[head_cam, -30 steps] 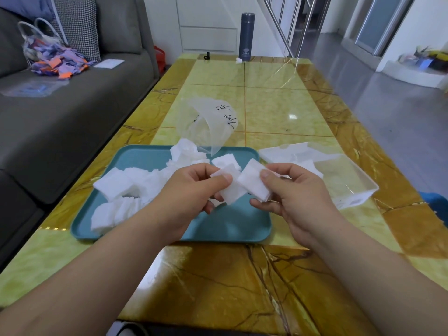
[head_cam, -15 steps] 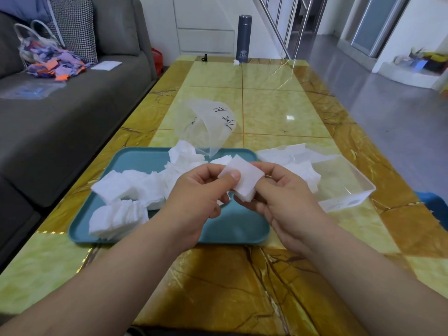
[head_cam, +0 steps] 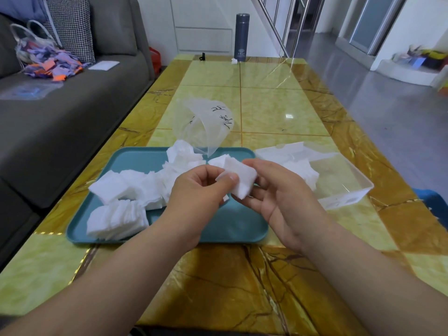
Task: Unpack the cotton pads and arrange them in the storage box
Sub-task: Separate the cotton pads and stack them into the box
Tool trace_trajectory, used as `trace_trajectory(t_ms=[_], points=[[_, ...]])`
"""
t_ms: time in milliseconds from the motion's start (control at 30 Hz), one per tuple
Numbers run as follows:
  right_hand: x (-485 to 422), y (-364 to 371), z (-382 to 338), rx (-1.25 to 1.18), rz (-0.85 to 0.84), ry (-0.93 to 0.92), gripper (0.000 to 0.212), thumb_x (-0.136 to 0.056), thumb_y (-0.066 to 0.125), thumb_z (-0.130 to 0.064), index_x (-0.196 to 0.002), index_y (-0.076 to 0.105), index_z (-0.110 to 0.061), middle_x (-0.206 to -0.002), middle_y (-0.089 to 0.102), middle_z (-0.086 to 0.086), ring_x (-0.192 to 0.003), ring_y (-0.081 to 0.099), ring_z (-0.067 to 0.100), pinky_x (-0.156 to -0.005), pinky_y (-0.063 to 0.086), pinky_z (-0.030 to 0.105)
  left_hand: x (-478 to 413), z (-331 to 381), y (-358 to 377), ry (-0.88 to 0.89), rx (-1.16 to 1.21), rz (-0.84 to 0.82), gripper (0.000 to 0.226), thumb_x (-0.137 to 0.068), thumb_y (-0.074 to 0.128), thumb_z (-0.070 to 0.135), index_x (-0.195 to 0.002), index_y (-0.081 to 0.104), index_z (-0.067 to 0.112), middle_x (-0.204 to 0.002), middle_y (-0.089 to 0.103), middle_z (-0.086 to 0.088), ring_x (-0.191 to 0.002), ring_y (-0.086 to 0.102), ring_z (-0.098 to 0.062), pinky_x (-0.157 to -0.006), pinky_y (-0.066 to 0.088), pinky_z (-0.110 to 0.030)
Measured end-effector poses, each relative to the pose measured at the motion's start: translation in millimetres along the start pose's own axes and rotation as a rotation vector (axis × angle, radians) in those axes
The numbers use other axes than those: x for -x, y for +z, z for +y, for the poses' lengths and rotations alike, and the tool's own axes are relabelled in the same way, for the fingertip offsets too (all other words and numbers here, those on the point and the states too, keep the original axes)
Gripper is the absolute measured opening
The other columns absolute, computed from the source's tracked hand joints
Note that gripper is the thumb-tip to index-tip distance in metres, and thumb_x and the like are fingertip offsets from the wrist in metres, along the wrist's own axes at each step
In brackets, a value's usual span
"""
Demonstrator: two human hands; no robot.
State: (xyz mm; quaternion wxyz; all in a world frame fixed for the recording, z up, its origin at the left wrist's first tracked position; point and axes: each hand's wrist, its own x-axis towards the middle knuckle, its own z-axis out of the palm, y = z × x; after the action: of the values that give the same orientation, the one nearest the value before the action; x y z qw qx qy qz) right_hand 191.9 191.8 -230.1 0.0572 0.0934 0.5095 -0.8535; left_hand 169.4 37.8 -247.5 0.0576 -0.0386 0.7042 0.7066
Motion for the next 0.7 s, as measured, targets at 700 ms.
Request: trace_trajectory(t_ms=[700], points=[[2, -24, -6, 0.573, -0.147, -0.250, 0.023, -0.093, 0.064, 0.010, -0.095, 0.074, -0.010, -0.085, 0.077, 0.002, -0.085, 0.074, 0.013, -0.076, 0.058, 0.024, -6, 4, -25, -0.121, -0.036, -0.335, 0.018, -0.097, 0.066, 0.023, -0.107, 0.077, 0.012, -0.092, 0.063, -0.014, -0.083, 0.056, -0.018, -0.061, 0.037, -0.030]])
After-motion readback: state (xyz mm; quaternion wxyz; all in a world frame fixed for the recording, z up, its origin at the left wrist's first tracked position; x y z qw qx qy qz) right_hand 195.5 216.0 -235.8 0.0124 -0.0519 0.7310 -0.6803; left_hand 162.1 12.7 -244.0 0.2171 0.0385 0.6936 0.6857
